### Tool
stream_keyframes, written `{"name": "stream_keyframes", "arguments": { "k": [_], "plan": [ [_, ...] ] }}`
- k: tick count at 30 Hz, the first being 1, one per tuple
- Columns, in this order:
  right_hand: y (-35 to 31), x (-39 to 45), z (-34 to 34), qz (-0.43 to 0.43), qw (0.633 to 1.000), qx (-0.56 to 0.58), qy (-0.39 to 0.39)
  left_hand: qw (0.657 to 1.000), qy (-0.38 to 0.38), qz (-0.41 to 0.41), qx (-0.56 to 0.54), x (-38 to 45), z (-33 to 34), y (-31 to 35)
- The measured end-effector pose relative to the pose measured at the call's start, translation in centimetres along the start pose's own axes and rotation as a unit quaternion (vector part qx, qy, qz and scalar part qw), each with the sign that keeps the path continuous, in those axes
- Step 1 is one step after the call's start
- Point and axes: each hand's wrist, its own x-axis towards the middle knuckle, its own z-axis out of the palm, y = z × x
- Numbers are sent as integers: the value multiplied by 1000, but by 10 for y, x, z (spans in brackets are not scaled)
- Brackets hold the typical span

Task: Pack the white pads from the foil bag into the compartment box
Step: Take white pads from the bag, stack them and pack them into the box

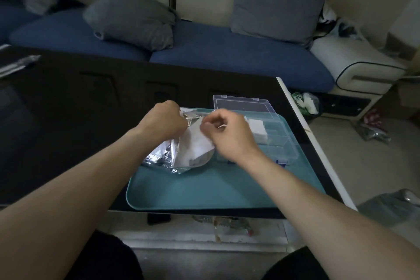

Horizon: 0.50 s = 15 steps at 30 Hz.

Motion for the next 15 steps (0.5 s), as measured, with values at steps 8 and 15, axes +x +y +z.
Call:
{"name": "stream_keyframes", "arguments": {
  "k": [8,15],
  "plan": [
    [6,10,-46,99,960,202,166,997,42,58,3,-8,-2,15],
    [0,4,-70,75,963,234,107,903,-45,36,-426,-23,-7,47]
  ]
}}
